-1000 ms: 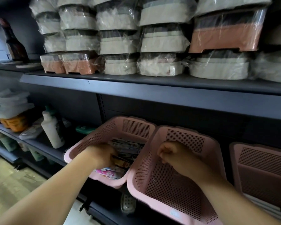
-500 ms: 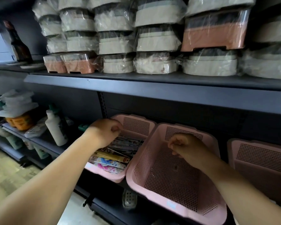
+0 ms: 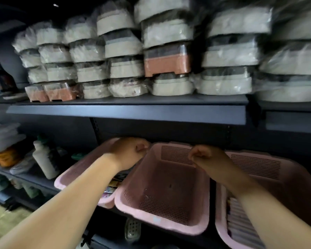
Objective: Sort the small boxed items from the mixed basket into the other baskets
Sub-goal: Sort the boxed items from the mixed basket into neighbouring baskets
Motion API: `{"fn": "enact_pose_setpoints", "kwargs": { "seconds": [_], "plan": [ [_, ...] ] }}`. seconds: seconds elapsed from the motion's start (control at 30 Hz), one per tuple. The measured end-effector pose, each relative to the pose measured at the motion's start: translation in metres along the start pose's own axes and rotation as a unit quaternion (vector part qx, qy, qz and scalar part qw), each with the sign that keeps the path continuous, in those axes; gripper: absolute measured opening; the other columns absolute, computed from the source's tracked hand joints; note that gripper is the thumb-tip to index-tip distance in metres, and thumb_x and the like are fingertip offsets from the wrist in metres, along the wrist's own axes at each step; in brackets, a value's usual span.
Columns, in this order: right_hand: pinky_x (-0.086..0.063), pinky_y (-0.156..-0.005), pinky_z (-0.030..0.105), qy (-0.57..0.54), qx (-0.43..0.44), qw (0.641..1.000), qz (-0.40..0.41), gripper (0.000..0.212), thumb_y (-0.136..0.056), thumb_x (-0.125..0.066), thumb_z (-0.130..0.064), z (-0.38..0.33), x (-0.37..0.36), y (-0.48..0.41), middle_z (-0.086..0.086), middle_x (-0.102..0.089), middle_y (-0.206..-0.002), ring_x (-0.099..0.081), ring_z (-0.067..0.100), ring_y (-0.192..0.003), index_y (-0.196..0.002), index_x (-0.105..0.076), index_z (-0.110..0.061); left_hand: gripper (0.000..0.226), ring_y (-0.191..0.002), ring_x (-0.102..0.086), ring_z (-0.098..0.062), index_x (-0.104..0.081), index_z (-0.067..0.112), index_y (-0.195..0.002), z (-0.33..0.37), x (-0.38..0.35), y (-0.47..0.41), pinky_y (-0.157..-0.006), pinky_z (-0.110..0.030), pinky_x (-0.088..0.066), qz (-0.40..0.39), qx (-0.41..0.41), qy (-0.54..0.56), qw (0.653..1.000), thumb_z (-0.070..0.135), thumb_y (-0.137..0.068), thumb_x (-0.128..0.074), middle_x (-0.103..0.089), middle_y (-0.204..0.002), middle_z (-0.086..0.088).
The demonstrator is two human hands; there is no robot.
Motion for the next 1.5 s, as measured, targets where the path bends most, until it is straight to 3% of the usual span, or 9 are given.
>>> {"fn": "enact_pose_setpoints", "kwargs": {
  "seconds": [0.17, 0.33, 0.43, 0.57, 0.77, 0.87, 1.03, 1.27, 1.5],
  "plan": [
    [-0.048, -0.071, 0.024, 0.029, -0.011, 0.998, 0.054, 0.021, -0.089, -0.064, -0.006, 0.028, 0.069, 0.032, -0.007, -0.072, -0.076, -0.065, 0.009, -0.073, -0.081, -0.072, -0.024, 0.033, -0.116, -0.066, -0.005, -0.067, 0.043, -0.124, 0.094, -0.046, -0.013, -0.102, -0.035, -0.054, -0.007, -0.077, 0.038, 0.996, 0.055, -0.095, -0.061, -0.070, -0.126, 0.020],
    [-0.045, -0.068, 0.013, 0.108, -0.029, 0.986, 0.125, 0.022, -0.088, -0.063, -0.008, 0.067, 0.154, 0.083, -0.012, -0.067, -0.073, -0.063, 0.001, -0.071, -0.076, -0.067, -0.025, 0.029, -0.117, -0.063, -0.001, -0.069, 0.033, -0.129, 0.214, -0.105, -0.022, -0.088, -0.008, -0.045, -0.046, -0.179, 0.094, 0.978, 0.035, -0.100, -0.067, -0.068, -0.127, 0.018],
    [-0.044, -0.065, 0.024, 0.071, -0.060, 0.982, 0.167, 0.028, -0.082, -0.059, 0.009, 0.098, 0.203, 0.124, 0.002, -0.068, -0.067, -0.057, 0.001, -0.061, -0.072, -0.070, -0.015, 0.033, -0.121, -0.061, -0.003, -0.070, 0.033, -0.127, 0.288, -0.144, -0.019, -0.104, -0.023, -0.049, -0.057, -0.239, 0.089, 0.965, 0.046, -0.096, -0.068, -0.068, -0.130, 0.017],
    [-0.044, -0.065, 0.022, 0.054, -0.120, 0.963, 0.235, 0.031, -0.083, -0.058, 0.016, 0.139, 0.264, 0.182, 0.001, -0.066, -0.068, -0.056, -0.008, -0.055, -0.072, -0.069, -0.011, 0.028, -0.109, -0.067, -0.011, -0.073, 0.033, -0.120, 0.384, -0.192, 0.001, -0.095, -0.030, -0.053, -0.099, -0.321, 0.095, 0.937, 0.043, -0.094, -0.069, -0.074, -0.119, 0.009],
    [-0.046, -0.077, 0.020, 0.189, -0.203, 0.914, 0.295, 0.018, -0.094, -0.060, -0.011, 0.185, 0.331, 0.261, -0.005, -0.068, -0.090, -0.065, 0.002, -0.084, -0.087, -0.069, -0.025, 0.027, -0.108, -0.065, -0.016, -0.070, 0.035, -0.123, 0.479, -0.258, 0.035, -0.087, -0.028, -0.052, -0.163, -0.366, 0.100, 0.911, 0.037, -0.097, -0.065, -0.071, -0.121, 0.008],
    [-0.051, -0.085, 0.032, 0.259, -0.303, 0.881, 0.254, 0.019, -0.098, -0.054, -0.025, 0.206, 0.340, 0.281, 0.004, -0.070, -0.101, -0.066, 0.026, -0.097, -0.098, -0.072, -0.017, 0.031, -0.112, -0.065, -0.020, -0.068, 0.034, -0.127, 0.498, -0.280, 0.040, -0.091, -0.033, -0.054, -0.161, -0.363, 0.104, 0.912, 0.037, -0.097, -0.063, -0.069, -0.125, 0.005],
    [-0.054, -0.074, 0.032, 0.324, -0.301, 0.866, 0.233, 0.016, -0.098, -0.048, -0.039, 0.219, 0.320, 0.290, -0.010, -0.061, -0.083, -0.063, 0.016, -0.080, -0.102, -0.063, -0.033, 0.037, -0.120, -0.060, -0.021, -0.062, 0.039, -0.137, 0.501, -0.303, 0.052, -0.098, -0.035, -0.051, -0.156, -0.389, 0.070, 0.905, 0.035, -0.100, -0.053, -0.065, -0.132, 0.005],
    [-0.045, -0.104, 0.040, 0.446, -0.304, 0.807, 0.239, 0.064, -0.088, -0.064, -0.035, 0.225, 0.321, 0.288, -0.003, -0.041, -0.148, -0.040, 0.029, -0.129, -0.147, -0.041, -0.036, 0.051, -0.135, -0.047, -0.027, -0.046, 0.038, -0.148, 0.500, -0.305, 0.050, -0.109, -0.039, -0.041, -0.085, -0.374, -0.004, 0.924, 0.036, -0.098, -0.058, -0.050, -0.147, 0.002],
    [-0.039, -0.107, 0.044, 0.461, -0.364, 0.789, 0.181, 0.065, -0.091, -0.052, -0.029, 0.248, 0.322, 0.277, 0.002, -0.055, -0.142, -0.046, 0.031, -0.131, -0.151, -0.030, -0.037, 0.065, -0.134, -0.049, -0.028, -0.036, 0.040, -0.154, 0.499, -0.310, 0.049, -0.110, -0.042, -0.043, -0.081, -0.361, -0.012, 0.929, 0.018, -0.097, -0.058, -0.054, -0.149, 0.000]
  ]
}}
Point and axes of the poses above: each hand's wrist, its own y-axis away from the middle knuckle, its own x-axis out of the back of the hand, z = x × y, the point moved 3 cm from there along -y, towards the middle knuckle
